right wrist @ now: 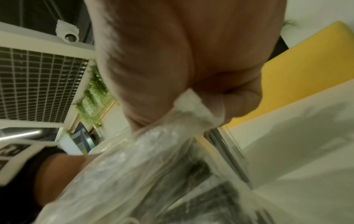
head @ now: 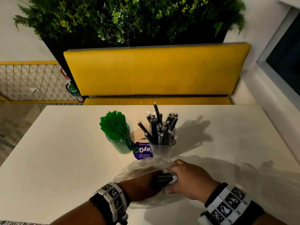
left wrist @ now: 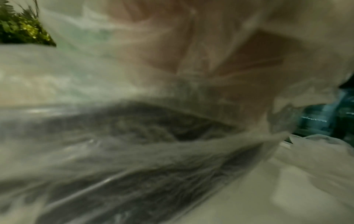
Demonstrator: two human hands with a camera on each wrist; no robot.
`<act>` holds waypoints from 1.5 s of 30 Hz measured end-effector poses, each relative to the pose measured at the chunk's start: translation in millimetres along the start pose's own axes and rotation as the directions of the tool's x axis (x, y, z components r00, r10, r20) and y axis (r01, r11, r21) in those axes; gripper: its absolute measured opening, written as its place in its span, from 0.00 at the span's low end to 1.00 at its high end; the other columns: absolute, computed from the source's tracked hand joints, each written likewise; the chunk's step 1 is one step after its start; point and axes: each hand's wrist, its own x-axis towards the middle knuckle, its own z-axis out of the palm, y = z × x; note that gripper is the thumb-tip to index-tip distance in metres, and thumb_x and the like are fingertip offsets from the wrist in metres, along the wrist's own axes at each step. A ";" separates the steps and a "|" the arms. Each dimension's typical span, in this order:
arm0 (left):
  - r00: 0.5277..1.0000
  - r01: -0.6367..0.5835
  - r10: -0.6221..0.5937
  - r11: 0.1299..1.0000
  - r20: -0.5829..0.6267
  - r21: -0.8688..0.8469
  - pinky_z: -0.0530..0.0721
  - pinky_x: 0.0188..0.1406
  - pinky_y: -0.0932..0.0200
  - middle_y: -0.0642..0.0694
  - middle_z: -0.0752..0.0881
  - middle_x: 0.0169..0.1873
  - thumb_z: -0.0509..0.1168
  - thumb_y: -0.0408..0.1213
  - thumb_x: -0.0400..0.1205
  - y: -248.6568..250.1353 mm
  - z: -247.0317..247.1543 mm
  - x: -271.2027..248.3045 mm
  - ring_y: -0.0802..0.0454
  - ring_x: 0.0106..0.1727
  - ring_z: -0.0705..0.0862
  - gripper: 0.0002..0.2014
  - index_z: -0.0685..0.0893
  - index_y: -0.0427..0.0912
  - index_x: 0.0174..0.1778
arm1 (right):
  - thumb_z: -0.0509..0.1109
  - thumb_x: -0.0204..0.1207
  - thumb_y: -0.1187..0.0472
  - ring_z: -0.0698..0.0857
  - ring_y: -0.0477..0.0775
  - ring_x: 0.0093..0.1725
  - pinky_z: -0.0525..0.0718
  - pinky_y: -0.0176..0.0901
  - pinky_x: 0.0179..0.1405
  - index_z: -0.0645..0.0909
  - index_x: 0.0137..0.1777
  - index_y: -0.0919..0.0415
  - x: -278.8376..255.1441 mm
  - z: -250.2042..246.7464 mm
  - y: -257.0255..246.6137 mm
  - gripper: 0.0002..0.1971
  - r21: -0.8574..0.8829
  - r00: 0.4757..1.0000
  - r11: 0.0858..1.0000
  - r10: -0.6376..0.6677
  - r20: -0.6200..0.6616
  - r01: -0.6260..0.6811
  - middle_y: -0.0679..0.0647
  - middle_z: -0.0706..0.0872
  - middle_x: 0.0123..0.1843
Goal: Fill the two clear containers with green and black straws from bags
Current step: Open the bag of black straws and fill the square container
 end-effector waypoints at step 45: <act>0.801 0.152 -0.225 0.973 -0.554 -0.175 0.79 0.61 0.48 0.49 0.83 0.50 0.72 0.60 0.72 -16.3 -81.6 116.0 0.47 0.56 0.80 0.24 0.83 0.47 0.56 | 0.62 0.73 0.72 0.86 0.60 0.56 0.82 0.51 0.43 0.52 0.85 0.56 15.7 -21.1 -1.7 0.41 -0.266 0.998 0.964 -0.030 -0.050 0.016 0.44 0.38 0.88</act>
